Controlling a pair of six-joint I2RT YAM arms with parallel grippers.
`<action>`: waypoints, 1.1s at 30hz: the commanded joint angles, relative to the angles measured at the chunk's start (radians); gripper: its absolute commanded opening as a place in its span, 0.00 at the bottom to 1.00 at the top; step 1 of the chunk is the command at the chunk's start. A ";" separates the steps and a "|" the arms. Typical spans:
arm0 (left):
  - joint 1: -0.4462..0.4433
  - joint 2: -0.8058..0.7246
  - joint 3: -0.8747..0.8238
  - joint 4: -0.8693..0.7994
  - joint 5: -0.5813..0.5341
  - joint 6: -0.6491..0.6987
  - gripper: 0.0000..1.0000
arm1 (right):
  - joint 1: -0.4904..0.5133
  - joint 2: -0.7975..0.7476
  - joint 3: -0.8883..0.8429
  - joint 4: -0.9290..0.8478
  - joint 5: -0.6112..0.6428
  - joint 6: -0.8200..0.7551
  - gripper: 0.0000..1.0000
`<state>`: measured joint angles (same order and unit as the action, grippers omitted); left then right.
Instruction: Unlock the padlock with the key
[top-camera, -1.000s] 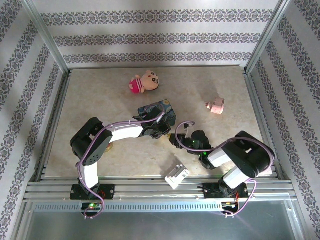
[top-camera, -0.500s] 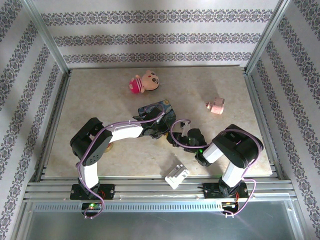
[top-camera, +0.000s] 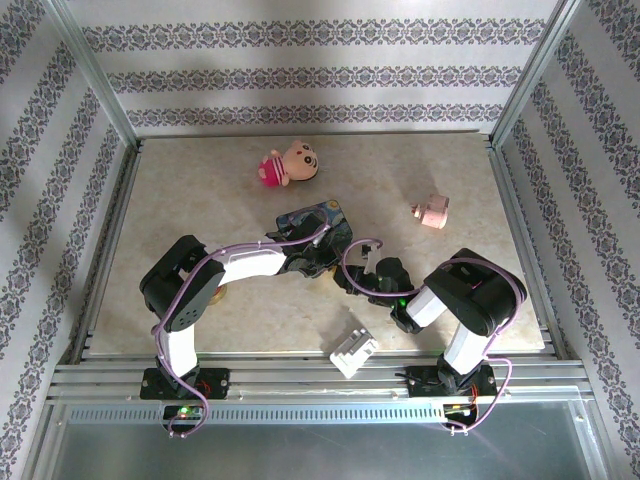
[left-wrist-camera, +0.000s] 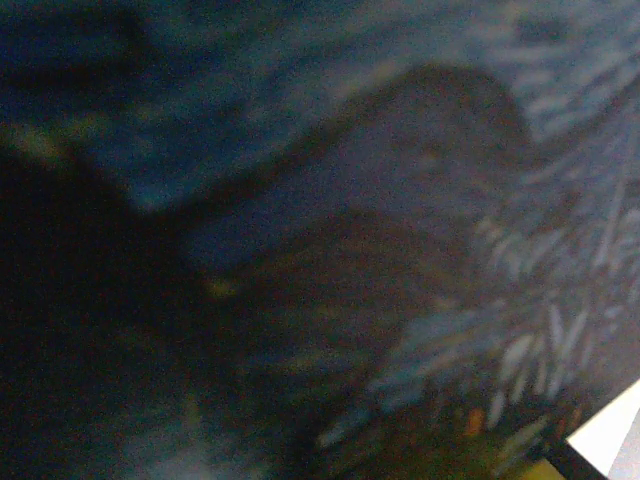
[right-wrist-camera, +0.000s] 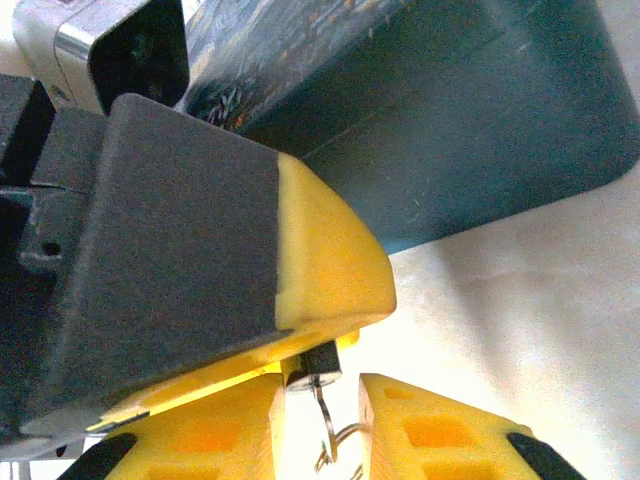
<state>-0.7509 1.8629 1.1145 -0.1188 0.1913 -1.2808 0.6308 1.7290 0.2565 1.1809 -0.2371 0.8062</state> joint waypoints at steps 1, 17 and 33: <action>-0.011 -0.033 -0.002 -0.042 0.039 -0.016 0.01 | 0.003 -0.005 -0.016 0.048 -0.021 -0.001 0.25; -0.011 -0.033 -0.005 -0.036 0.031 -0.014 0.01 | 0.016 -0.022 -0.037 0.042 -0.006 -0.004 0.21; -0.011 -0.108 -0.062 0.058 -0.004 0.087 0.87 | 0.018 -0.047 -0.010 0.051 0.022 0.042 0.00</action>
<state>-0.7517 1.8183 1.0794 -0.1120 0.2054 -1.2427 0.6395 1.7042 0.2325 1.1896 -0.2390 0.8253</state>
